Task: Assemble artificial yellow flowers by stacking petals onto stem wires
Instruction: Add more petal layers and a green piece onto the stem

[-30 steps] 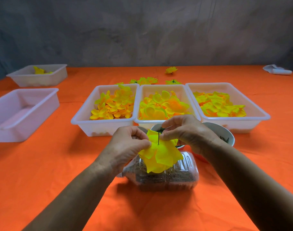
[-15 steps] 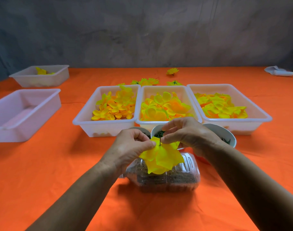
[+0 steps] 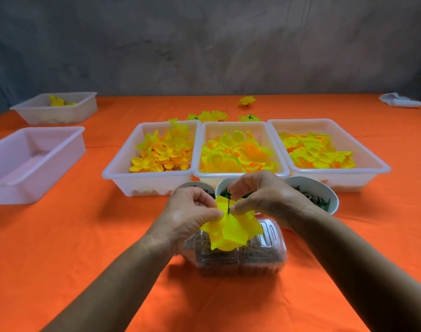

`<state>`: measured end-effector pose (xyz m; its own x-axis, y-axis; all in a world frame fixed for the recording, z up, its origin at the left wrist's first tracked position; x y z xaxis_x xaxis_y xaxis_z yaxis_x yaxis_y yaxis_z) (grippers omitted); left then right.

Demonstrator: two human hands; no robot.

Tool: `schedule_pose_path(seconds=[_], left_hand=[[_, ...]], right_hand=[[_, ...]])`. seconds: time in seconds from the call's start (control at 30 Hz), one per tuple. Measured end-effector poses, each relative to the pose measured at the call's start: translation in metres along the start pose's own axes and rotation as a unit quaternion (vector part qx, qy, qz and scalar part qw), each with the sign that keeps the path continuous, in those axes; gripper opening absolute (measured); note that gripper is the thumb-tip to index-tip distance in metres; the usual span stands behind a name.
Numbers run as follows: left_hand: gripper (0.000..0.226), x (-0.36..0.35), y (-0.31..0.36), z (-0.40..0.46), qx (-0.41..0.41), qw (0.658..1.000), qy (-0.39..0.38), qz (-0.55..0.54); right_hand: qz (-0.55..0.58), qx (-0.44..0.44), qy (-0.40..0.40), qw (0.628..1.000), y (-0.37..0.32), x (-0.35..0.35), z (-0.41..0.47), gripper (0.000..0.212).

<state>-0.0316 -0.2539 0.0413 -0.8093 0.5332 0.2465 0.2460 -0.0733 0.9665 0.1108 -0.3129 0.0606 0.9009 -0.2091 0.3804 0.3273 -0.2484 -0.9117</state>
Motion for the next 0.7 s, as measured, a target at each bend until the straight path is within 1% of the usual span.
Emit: schedule_pose_path(seconds=[0.23,0.4,0.57,0.7], left_hand=[[0.019,0.0008,-0.0024,0.0015,0.003,1.0,-0.006,0.013],[0.018,0.002,-0.0034,0.0015,0.004,1.0,-0.007,0.019],[0.016,0.0029,-0.0047,0.0011,-0.001,1.0,-0.001,0.031],[0.016,0.0031,-0.0058,0.0006,-0.016,0.998,0.014,0.059]], right_hand=[[-0.016,-0.006,0.004,1.0,0.0032,0.0007,0.0024,0.031],[-0.017,-0.027,-0.007,0.999,0.0034,0.0013,0.0031,0.029],[0.035,-0.064,-0.026,0.997,0.007,0.0034,0.0049,0.024],[0.059,-0.072,-0.028,0.995,0.0097,0.0049,0.0059,0.024]])
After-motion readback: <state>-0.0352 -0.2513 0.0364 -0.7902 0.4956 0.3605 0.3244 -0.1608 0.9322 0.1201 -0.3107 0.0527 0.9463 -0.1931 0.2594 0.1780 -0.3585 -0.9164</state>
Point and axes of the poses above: each hand's wrist, its own z-axis towards the middle knuckle, its own x-axis out of the back of the hand, y = z × x, the point moved 3 cm from there along z, towards the middle knuckle
